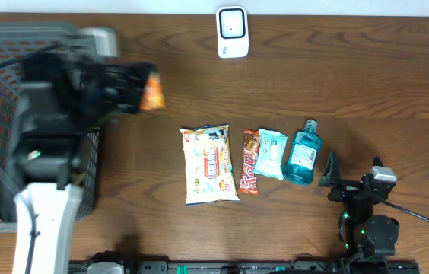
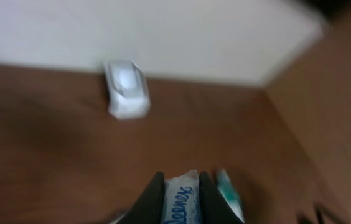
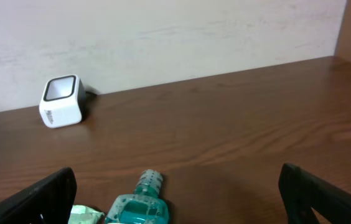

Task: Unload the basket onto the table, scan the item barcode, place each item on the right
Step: 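Lift the small orange box out toward the table center, then set the orange box between the yellow bag and red bar, release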

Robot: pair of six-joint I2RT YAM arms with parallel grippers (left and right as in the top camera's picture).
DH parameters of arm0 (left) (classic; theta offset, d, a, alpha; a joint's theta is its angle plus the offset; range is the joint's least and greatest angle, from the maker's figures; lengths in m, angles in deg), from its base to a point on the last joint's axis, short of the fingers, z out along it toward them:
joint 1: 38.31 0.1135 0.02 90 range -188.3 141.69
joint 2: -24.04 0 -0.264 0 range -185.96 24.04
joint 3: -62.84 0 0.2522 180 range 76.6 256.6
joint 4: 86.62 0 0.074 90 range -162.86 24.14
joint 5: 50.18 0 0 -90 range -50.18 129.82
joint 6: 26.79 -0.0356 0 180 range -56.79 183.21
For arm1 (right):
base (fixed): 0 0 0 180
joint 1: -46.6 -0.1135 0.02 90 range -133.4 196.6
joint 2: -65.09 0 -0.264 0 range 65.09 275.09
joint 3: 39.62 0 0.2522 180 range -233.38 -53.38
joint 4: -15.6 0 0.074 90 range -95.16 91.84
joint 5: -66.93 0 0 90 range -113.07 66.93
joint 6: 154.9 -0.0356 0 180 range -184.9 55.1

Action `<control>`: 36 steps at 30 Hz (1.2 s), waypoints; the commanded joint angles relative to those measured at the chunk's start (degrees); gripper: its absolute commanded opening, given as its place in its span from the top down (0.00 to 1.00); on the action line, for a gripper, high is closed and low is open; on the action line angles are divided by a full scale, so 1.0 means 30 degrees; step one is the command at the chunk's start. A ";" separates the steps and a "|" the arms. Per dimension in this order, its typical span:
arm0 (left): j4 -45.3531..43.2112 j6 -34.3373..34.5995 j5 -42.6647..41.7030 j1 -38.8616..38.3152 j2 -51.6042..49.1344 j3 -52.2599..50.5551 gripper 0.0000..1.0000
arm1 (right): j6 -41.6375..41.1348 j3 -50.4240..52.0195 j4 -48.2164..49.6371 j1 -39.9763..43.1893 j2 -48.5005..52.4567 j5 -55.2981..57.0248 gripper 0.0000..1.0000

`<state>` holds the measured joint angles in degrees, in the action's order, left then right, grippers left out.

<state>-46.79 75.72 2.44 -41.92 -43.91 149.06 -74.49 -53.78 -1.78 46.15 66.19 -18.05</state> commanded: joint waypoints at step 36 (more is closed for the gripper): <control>-0.3810 -0.1056 1.1409 -1.0630 -1.4520 -0.0073 0.44 | 0.0219 0.0029 -0.0029 -0.0102 -0.0007 0.0284 0.01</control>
<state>-58.36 74.33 34.70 -73.44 -88.71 149.02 -74.49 -53.78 -1.76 46.15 66.19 -18.05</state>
